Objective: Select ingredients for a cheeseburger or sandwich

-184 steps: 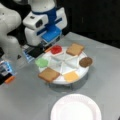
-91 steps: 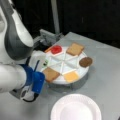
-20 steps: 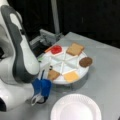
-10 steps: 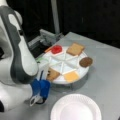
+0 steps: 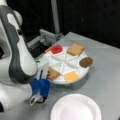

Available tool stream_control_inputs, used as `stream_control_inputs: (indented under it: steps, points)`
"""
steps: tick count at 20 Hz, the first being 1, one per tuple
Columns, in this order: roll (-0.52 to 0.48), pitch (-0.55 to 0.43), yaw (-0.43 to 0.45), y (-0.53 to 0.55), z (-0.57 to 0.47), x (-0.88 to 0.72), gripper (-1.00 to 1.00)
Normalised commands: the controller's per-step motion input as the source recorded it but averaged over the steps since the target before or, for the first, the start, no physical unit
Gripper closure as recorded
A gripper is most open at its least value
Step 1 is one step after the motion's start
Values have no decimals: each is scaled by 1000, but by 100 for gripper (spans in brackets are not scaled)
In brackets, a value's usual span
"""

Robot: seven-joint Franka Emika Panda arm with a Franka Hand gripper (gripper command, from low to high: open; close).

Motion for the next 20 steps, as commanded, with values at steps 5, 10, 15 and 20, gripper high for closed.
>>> stream_control_inputs:
  steps: [5, 10, 15, 20]
  points:
    - [203, -18, 53, -61, -153, 187, 100]
    - [133, 59, 33, -72, -38, 183, 100]
    - [47, 124, 28, -90, 158, 189, 100]
    - [34, 160, 62, -36, 333, 158, 100]
